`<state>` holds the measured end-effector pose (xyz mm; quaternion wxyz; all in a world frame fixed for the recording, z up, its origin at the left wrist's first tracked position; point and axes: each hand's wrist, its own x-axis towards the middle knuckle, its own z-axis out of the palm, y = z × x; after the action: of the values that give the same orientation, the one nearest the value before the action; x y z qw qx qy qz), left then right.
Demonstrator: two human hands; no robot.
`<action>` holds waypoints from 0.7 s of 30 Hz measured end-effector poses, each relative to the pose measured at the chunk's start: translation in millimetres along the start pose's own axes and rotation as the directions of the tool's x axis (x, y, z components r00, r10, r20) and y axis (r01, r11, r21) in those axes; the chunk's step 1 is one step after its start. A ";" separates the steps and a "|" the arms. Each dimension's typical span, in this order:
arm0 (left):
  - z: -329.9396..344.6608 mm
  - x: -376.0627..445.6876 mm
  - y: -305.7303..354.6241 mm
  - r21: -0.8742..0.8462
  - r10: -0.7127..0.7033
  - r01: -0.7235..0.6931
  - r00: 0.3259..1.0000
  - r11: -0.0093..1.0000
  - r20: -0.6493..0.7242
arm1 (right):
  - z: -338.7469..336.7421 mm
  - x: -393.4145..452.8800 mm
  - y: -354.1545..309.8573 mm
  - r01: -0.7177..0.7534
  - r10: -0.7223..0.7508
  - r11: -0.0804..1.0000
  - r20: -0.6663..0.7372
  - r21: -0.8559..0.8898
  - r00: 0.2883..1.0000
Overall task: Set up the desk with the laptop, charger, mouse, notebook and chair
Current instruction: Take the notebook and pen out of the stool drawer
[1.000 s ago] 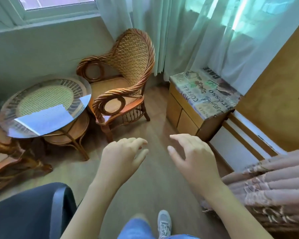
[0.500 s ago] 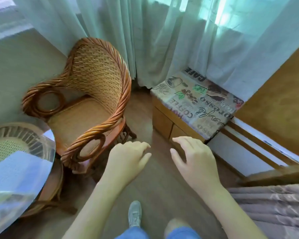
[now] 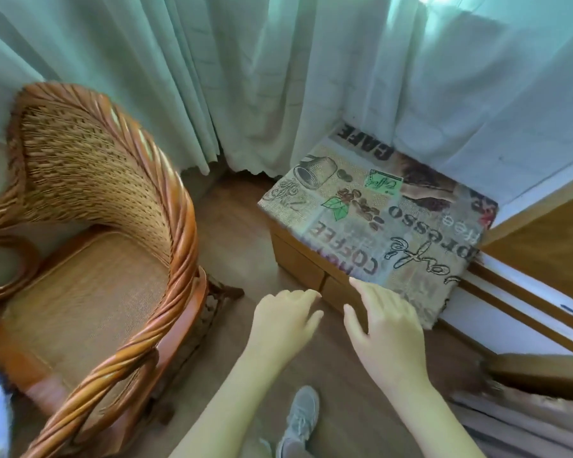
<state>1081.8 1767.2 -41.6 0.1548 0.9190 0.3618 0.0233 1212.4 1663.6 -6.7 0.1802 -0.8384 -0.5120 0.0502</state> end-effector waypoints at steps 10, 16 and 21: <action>157.8 135.5 -54.3 -0.131 -0.149 0.202 0.930 0.970 0.336 | 134.7 81.2 60.3 -0.079 0.085 0.986 0.030 -0.146 0.996; 245.3 178.3 -54.5 -0.631 -0.304 0.759 0.569 -0.163 0.764 | 182.5 93.4 80.7 -0.153 0.156 0.960 -0.003 -0.236 0.988; 276.0 197.7 -41.0 -0.630 -0.267 0.581 0.590 -0.515 0.762 | 207.1 88.2 81.4 -0.219 0.242 0.938 0.054 -0.269 0.969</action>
<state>1243.3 1854.5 -330.1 0.8125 0.1691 0.5452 0.1182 1266.6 1759.5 -219.3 0.0390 -0.9060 -0.4196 0.0391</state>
